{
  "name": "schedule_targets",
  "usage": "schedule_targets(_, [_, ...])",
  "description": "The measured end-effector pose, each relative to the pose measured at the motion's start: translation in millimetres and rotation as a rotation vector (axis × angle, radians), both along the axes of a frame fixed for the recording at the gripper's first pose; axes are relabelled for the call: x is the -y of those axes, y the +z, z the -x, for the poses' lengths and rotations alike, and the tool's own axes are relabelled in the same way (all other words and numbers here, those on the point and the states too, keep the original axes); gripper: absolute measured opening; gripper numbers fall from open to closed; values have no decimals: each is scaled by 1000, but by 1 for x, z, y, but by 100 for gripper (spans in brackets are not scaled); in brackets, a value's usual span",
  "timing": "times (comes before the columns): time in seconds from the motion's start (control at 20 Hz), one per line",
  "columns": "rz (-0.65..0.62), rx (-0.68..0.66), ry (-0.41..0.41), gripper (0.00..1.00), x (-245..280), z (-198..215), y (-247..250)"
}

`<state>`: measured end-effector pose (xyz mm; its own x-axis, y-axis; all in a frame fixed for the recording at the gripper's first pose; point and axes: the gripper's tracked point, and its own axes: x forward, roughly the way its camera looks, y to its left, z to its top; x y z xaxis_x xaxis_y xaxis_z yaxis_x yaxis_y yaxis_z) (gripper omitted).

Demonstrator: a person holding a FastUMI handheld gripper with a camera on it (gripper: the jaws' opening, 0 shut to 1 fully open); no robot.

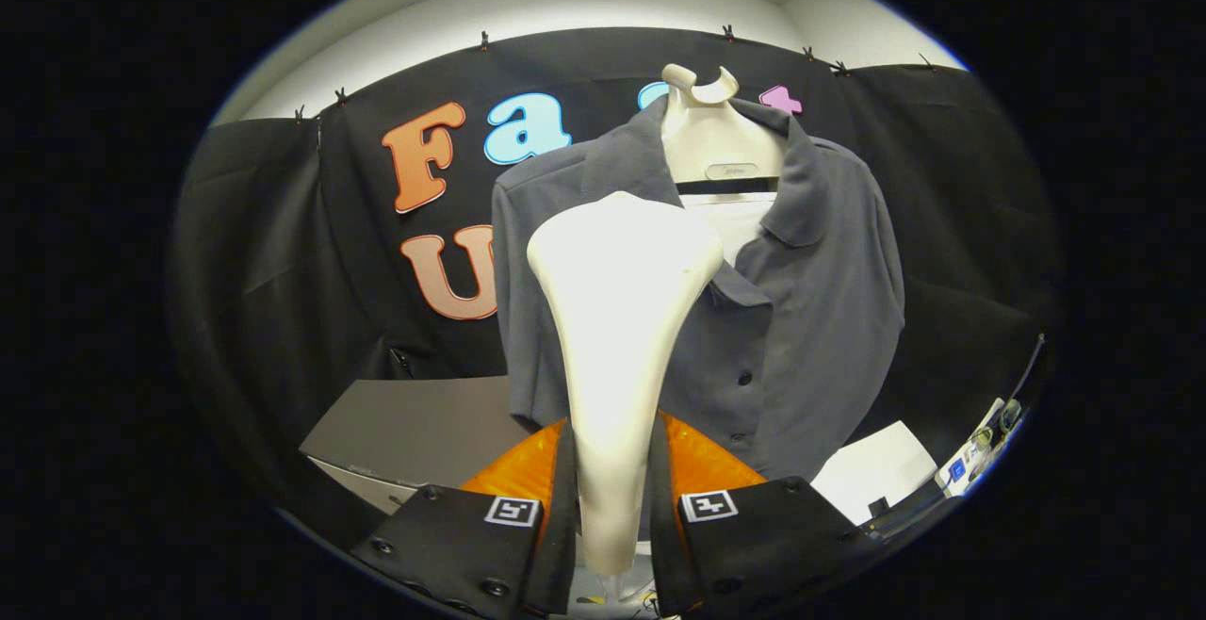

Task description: Iron the clothes twice with a garment steamer, once on the left side and once on the right side.

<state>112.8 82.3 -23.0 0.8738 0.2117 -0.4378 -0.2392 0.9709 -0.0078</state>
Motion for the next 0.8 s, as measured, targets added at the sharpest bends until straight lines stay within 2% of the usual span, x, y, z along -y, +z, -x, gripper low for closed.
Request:
schedule_targets(0.4, [7, -20, -4, 41, 13, -25, -15])
schedule_targets(0.8, [14, -58, 6, 41, 20, -25, -44])
